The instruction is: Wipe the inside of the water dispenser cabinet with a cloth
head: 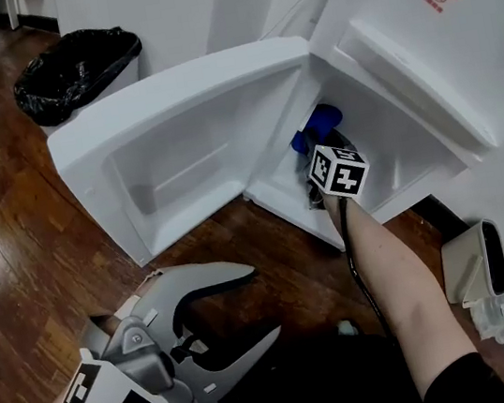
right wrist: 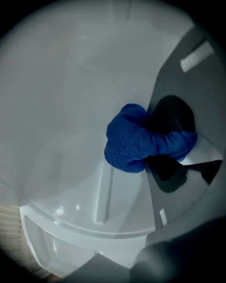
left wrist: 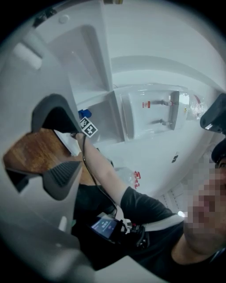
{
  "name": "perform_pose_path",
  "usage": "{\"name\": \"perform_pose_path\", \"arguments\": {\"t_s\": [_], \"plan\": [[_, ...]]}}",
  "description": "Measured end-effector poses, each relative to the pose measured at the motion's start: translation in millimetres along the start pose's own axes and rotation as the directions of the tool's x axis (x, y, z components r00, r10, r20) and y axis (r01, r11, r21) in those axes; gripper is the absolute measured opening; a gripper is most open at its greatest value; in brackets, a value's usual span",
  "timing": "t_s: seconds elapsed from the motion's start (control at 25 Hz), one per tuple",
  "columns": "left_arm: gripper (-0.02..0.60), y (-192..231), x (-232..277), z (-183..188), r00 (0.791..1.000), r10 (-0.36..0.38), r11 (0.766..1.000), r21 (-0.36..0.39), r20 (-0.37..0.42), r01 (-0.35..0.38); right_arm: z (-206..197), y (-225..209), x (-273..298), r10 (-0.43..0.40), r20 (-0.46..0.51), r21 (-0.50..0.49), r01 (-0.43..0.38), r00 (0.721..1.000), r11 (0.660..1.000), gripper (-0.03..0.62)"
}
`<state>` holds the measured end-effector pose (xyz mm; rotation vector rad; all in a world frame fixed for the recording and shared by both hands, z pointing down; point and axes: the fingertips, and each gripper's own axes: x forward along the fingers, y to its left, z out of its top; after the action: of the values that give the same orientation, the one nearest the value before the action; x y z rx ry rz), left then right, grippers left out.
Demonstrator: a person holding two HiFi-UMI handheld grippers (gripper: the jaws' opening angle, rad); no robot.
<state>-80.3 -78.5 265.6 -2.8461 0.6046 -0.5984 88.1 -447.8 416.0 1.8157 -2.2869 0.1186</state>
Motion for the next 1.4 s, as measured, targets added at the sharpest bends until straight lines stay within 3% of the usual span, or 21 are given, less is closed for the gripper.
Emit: {"name": "perform_pose_path", "arguments": {"t_s": [0.16,0.4,0.48,0.6,0.76,0.84,0.92,1.08,1.16,1.2,1.32,1.4], "plan": [[0.201,1.2,-1.6,-0.9,1.000,-0.003,1.000,0.003,0.013,0.003,-6.9,22.5,-7.5,0.169,-0.009,0.098,-0.167,0.986,0.981,0.123],[0.201,6.0,-2.2,3.6,0.999,0.010,1.000,-0.006,0.047,-0.010,-25.8,81.0,-60.3,0.362,-0.052,0.080,-0.357,0.931,0.931,0.123],[0.201,8.9,-4.5,3.8,0.997,0.042,0.999,-0.036,0.062,-0.040,-28.6,107.5,-86.2,0.437,-0.061,0.090,-0.431,0.897,0.898,0.123],[0.201,14.9,-7.3,1.9,0.992,0.088,0.987,-0.143,0.085,-0.075,-16.5,142.3,-129.8,0.560,-0.072,0.093,-0.554,0.825,0.827,0.123],[0.202,23.3,-13.1,5.3,0.983,0.099,0.956,-0.289,0.153,-0.051,26.4,169.1,-196.2,0.676,-0.046,0.114,-0.669,0.735,0.735,0.123],[0.202,28.3,-16.8,7.1,0.978,0.096,0.934,-0.358,0.185,-0.024,50.9,180.8,-231.6,0.731,-0.021,0.141,-0.722,0.682,0.677,0.123],[0.273,29.1,-17.6,8.8,0.975,0.074,0.915,-0.404,0.211,0.018,76.9,192.4,-268.4,0.795,0.012,0.144,-0.788,0.607,0.599,0.123],[0.461,14.0,-15.7,23.8,0.958,-0.016,0.910,-0.392,0.286,0.132,116.9,214.5,-342.8,0.921,0.089,0.037,-0.925,0.380,0.378,0.124],[0.509,-1.9,-14.4,35.1,0.942,-0.081,0.909,-0.363,0.326,0.204,121.3,222.5,-370.2,0.954,0.112,-0.018,-0.960,0.277,0.281,0.124],[0.511,-12.0,-13.5,39.9,0.932,-0.123,0.906,-0.345,0.341,0.246,119.8,225.5,-379.2,0.964,0.115,-0.038,-0.969,0.240,0.246,0.124],[0.484,-41.3,-11.9,47.3,0.897,-0.258,0.888,-0.278,0.359,0.367,113.4,232.6,-393.6,0.980,0.093,-0.093,-0.979,0.174,0.183,0.124],[0.366,-47.7,-10.7,44.0,0.890,-0.289,0.882,-0.263,0.352,0.391,110.7,234.5,-398.0,0.985,0.084,-0.101,-0.982,0.152,0.160,0.124]]}}
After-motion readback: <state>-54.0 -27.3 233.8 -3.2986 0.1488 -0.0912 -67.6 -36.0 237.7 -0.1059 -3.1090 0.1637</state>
